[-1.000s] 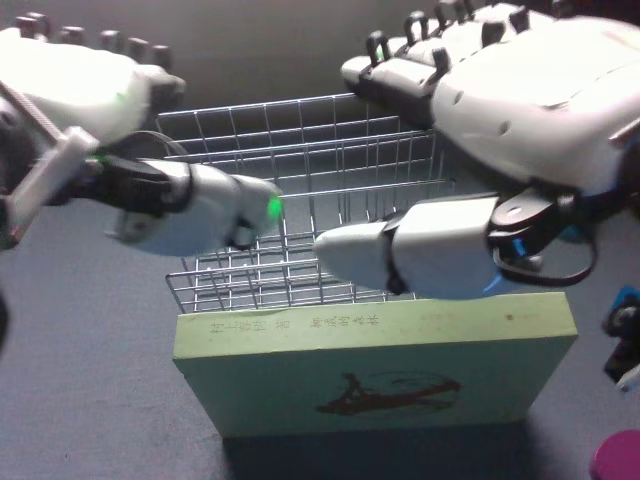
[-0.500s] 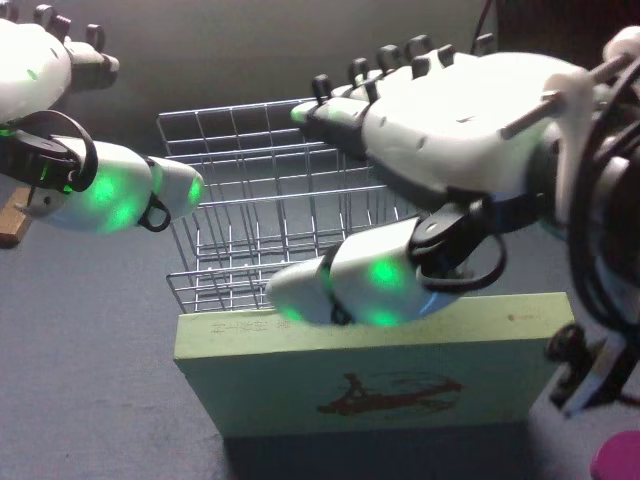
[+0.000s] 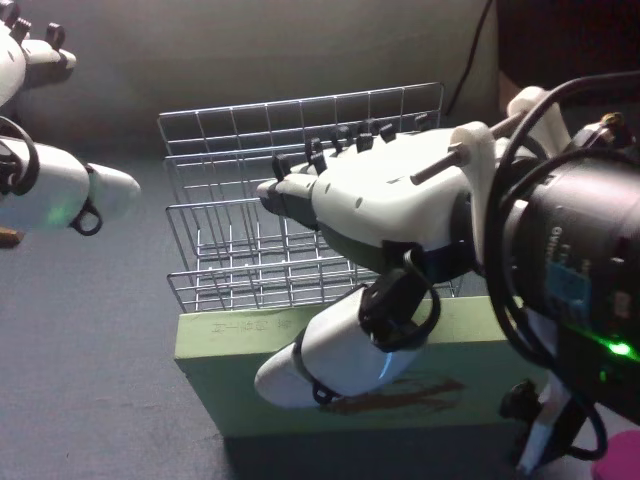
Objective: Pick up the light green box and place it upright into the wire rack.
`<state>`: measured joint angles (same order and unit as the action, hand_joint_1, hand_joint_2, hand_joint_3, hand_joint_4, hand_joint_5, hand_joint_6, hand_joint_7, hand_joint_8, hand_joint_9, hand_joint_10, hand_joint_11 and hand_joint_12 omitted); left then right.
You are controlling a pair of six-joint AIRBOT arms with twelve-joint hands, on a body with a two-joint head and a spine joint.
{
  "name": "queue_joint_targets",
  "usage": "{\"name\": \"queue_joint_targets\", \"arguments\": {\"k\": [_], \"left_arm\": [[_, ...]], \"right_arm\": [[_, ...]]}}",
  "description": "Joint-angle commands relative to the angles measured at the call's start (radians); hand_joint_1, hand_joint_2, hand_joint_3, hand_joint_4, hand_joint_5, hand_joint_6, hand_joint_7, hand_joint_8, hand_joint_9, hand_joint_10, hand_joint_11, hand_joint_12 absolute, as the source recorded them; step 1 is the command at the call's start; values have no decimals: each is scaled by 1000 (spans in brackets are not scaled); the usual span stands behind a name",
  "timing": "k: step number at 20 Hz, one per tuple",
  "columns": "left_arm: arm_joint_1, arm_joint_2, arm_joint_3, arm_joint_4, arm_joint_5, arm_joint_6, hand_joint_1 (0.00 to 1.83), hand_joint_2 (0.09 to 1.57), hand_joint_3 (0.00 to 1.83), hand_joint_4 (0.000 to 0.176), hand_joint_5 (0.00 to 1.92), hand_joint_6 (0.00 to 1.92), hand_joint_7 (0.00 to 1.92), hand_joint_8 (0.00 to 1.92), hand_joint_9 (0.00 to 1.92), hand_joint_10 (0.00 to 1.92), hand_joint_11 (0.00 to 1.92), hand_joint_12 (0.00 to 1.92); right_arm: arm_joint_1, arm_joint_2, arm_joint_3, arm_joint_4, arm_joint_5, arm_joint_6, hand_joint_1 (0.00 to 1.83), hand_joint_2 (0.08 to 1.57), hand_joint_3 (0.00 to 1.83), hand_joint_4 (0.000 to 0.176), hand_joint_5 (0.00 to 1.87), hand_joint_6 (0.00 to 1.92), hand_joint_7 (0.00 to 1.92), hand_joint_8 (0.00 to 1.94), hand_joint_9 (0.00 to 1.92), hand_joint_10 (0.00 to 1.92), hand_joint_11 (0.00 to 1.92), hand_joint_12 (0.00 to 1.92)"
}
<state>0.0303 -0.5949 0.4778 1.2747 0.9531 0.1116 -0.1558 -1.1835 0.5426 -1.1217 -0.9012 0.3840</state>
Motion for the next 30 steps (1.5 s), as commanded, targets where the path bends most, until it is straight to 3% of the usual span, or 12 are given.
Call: {"name": "queue_joint_targets", "arguments": {"k": [1,4,16,20,22,27,28,30], "left_arm": [[-8,7,6,96,-18,18,80,1057,2,67,176,0,136,0,174,0,0,630],[-8,17,15,96,-31,62,80,1058,2,67,175,0,136,0,174,0,0,627],[-10,23,23,96,-34,91,79,1071,6,67,166,0,129,0,173,0,0,620],[-11,35,20,108,-36,91,79,1069,3,67,166,0,125,0,169,0,0,619],[-11,44,20,108,-39,100,79,1069,3,66,166,0,127,2,173,2,0,618],[-11,48,19,107,-40,116,79,1071,3,66,165,0,134,3,177,3,0,616],[-11,48,18,107,-40,116,79,1072,3,66,165,0,133,3,176,2,0,615],[-11,48,17,101,-40,116,78,1072,3,67,165,0,133,2,176,2,0,615]], "right_arm": [[1,-5,6,-67,26,1,540,852,0,8,72,0,44,0,13,0,0,260],[-16,-28,36,-67,34,4,540,853,0,8,67,0,36,0,10,0,0,262],[-46,-53,56,-68,43,0,580,862,0,9,52,0,30,0,5,0,0,251],[-53,-53,56,-67,42,-4,621,893,10,0,62,3,38,2,5,0,0,272],[-54,-52,56,-58,42,-7,707,895,3,0,145,18,117,12,56,11,0,395],[-57,-51,56,-53,42,-13,995,1004,6,0,409,12,410,7,388,27,13,1039],[-56,-51,57,-53,42,-14,1047,1023,5,0,467,13,486,7,494,33,94,1116],[-54,-50,58,-53,43,-19,1067,1030,5,0,489,16,514,10,533,39,128,1138]]}}
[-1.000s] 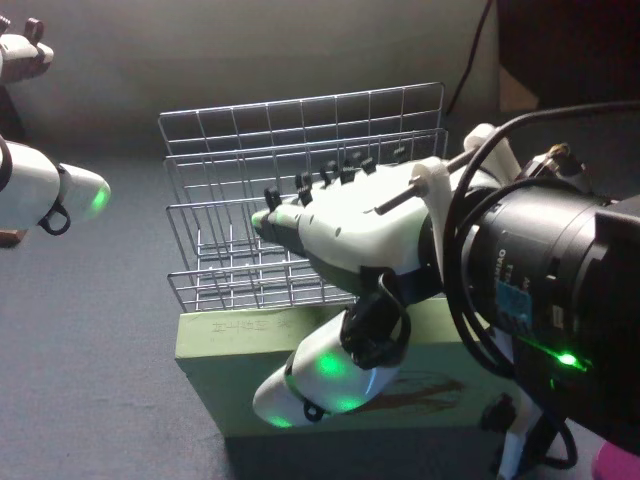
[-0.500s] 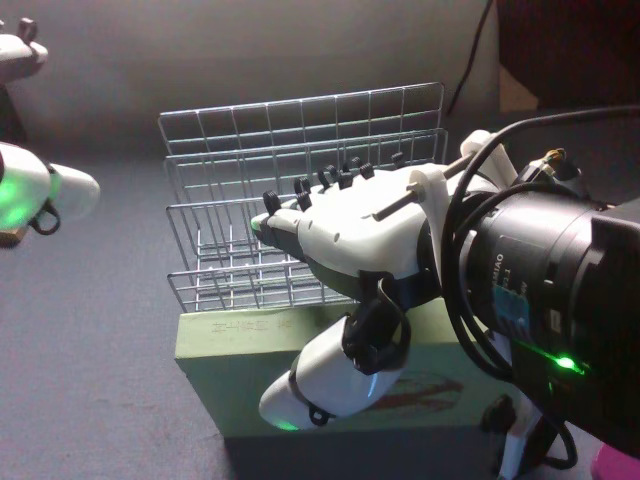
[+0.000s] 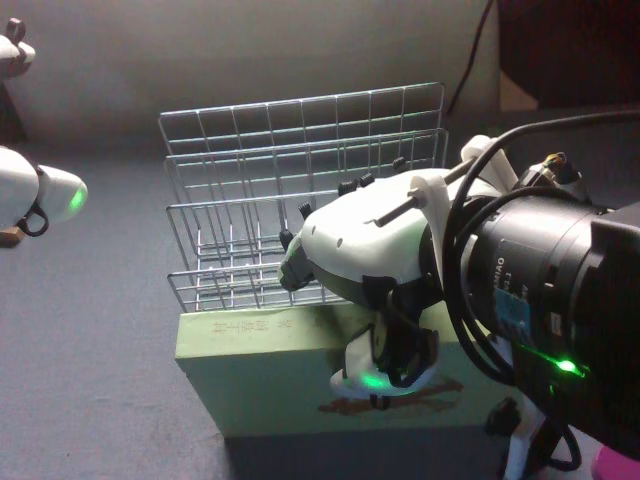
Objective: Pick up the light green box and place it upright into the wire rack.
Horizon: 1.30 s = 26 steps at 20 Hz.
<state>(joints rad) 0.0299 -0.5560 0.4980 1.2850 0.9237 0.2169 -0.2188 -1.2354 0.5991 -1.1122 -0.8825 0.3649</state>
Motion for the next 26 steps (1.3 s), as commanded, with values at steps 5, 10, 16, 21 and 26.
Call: {"name": "queue_joint_targets", "arguments": {"k": [5,10,16,21,26], "left_arm": [[-18,9,-5,80,-3,11,76,1089,7,66,172,2,132,1,174,1,0,613],[-23,8,-7,66,1,11,107,1087,3,65,173,2,138,2,178,2,0,611],[-25,7,-9,51,11,11,107,1088,2,65,178,3,138,2,178,1,0,616],[-26,8,-11,51,17,11,114,1095,4,65,178,2,136,0,174,0,0,621],[-25,8,0,51,29,11,114,1095,3,66,175,0,134,0,173,0,0,623]], "right_arm": [[19,7,1,-64,24,-4,1366,1152,0,0,830,966,921,1105,878,1397,786,1495],[30,18,-1,-64,24,-8,1367,1150,0,0,824,967,949,1063,864,1418,792,1543],[105,82,-50,-45,50,-36,1366,1152,0,0,817,976,941,1072,867,1416,780,1511],[263,129,-73,125,55,-169,1366,1151,0,0,824,976,935,1074,869,1417,782,1519],[376,134,-52,50,104,-189,1366,1150,0,0,831,972,918,1088,884,1404,795,1524]]}}
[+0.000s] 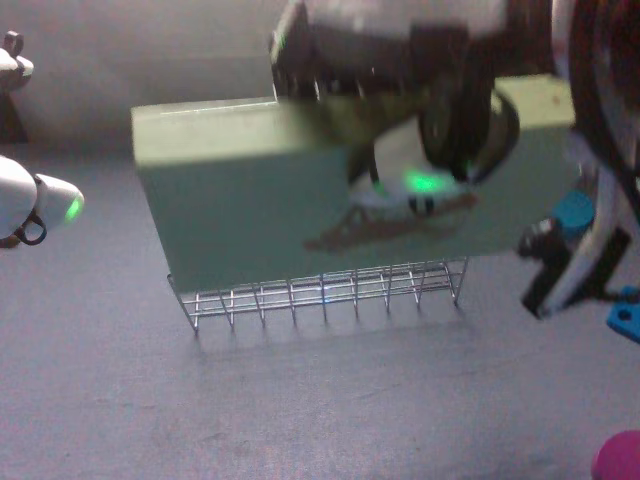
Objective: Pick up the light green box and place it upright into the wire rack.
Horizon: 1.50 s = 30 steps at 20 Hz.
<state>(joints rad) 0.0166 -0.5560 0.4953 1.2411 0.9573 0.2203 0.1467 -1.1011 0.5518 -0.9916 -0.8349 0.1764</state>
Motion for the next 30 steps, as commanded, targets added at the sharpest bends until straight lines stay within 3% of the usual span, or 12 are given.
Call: {"name": "queue_joint_targets", "arguments": {"k": [1,4,8,12,30], "left_arm": [[-12,8,6,95,-1,7,114,1095,3,66,175,0,134,0,173,0,0,624],[-12,8,10,95,3,7,115,1095,1,66,170,0,130,0,169,0,0,606],[-12,8,11,95,3,15,135,1091,0,66,170,0,130,0,167,0,0,597],[-10,8,12,75,3,53,136,1091,0,65,170,1,131,1,170,1,0,600],[-19,8,30,72,-1,69,161,1082,0,62,178,3,130,0,170,1,0,633]], "right_arm": [[21,-7,11,-74,76,-11,1366,1150,0,0,835,971,927,1081,872,1410,793,1524],[24,-40,59,-132,81,-12,1367,1147,0,0,835,964,920,1086,897,1384,804,1517],[19,-126,161,-114,87,27,1368,1143,0,0,854,946,932,1067,892,1388,833,1515],[-2,-185,210,-114,86,62,1366,1151,1,0,835,973,917,1097,874,1407,769,1511],[-142,-276,335,-152,80,108,1367,1144,0,0,871,940,914,1085,887,1396,768,1511]]}}
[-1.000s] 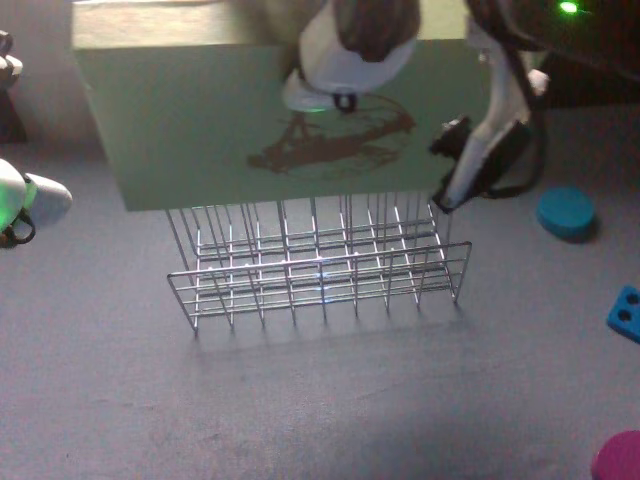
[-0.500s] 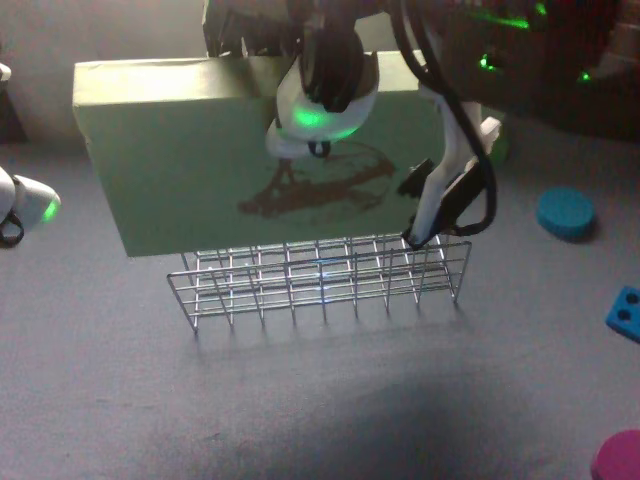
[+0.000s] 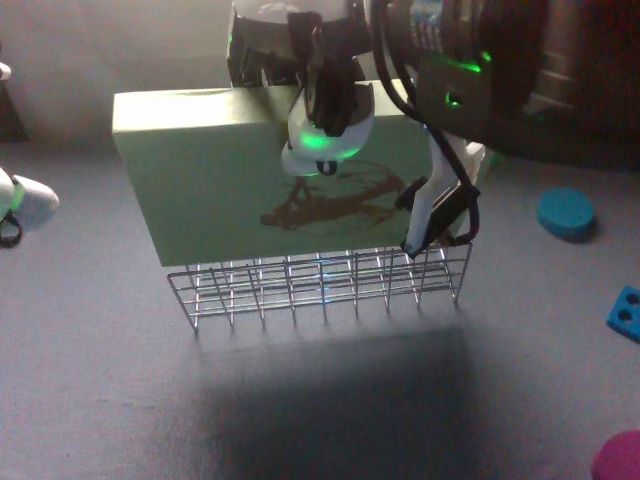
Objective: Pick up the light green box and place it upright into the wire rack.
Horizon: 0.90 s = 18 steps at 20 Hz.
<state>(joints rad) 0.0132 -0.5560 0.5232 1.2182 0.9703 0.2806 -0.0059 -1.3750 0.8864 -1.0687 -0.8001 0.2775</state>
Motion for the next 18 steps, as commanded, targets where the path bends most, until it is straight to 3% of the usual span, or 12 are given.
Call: {"name": "queue_joint_targets", "arguments": {"k": [1,18], "left_arm": [[-15,8,1,94,-16,15,163,1080,0,62,179,3,130,0,171,1,0,635],[-17,8,5,77,-21,40,163,1084,0,61,188,3,139,2,172,1,0,640]], "right_arm": [[1,-8,10,-76,47,7,1367,1144,0,0,871,938,914,1087,886,1396,769,1513],[-136,-106,140,-161,83,53,1368,1144,0,0,870,940,918,1085,880,1401,781,1527]]}}
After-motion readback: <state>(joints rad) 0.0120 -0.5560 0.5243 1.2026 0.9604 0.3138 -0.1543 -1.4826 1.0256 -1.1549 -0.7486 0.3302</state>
